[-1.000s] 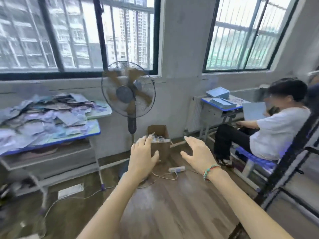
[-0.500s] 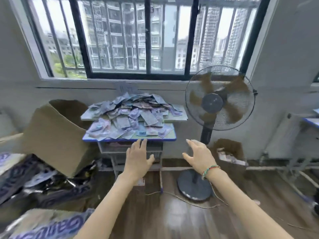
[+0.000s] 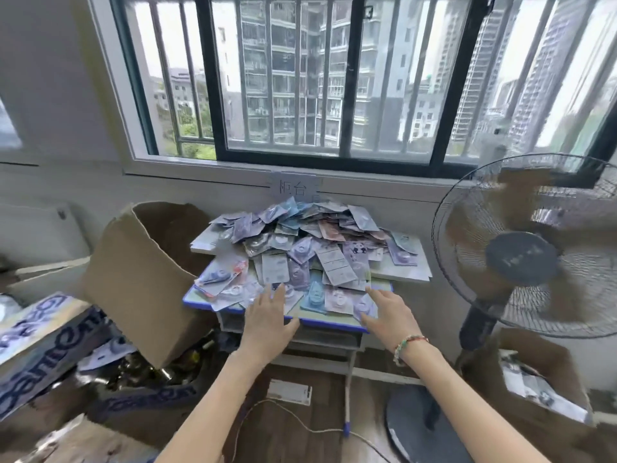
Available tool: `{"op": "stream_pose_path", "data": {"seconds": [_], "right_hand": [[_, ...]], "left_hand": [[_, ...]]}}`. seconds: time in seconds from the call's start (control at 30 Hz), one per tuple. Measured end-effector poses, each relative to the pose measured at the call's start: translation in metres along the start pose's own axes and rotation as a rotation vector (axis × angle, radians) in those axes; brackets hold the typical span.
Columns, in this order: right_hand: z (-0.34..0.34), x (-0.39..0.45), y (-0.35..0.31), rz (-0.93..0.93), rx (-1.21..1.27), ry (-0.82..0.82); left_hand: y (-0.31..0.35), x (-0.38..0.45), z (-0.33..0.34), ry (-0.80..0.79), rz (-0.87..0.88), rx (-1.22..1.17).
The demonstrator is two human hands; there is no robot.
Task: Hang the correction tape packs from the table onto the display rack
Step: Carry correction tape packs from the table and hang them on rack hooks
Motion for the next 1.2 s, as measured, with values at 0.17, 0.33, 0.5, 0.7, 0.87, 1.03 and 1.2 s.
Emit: {"op": "stream_pose_path", "data": {"seconds": [0.17, 0.33, 0.5, 0.7, 0.87, 1.03, 1.2], "right_hand": [[-0.019, 0.094, 0.009, -0.054, -0.010, 0.008], [-0.014, 0.159, 0.019, -0.049, -0.001, -0.047], [-0.014, 0.220, 0.037, -0.024, 0.026, -0.050], [-0.008, 0.301, 0.063, 0.046, 0.017, -0.038], [-0.001, 0.381, 0.090, 0.155, 0.067, -0.028], [-0.004, 0.444, 0.105, 0.253, 0.111, -0.015], [-0.004, 0.483, 0.128, 0.336, 0.134, 0.005]], "left_hand": [[-0.002, 0.078, -0.021, 0.060, -0.052, -0.048], [-0.013, 0.134, -0.010, 0.042, -0.087, -0.041], [-0.014, 0.195, 0.002, 0.027, -0.092, -0.050], [-0.016, 0.292, 0.015, -0.007, -0.043, -0.101], [-0.024, 0.389, 0.017, -0.045, 0.022, -0.135], [-0.029, 0.469, 0.014, -0.110, 0.084, -0.133], [-0.007, 0.524, 0.022, -0.156, 0.182, -0.113]]}}
Point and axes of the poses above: each hand's wrist, its own x-axis towards the middle knuckle, its own z-axis out of the palm, y = z × x, the point moved 4 cm from there along x, towards the middle knuckle, and after that the axes turned 8 degrees about -y, right-handed, at the moved point
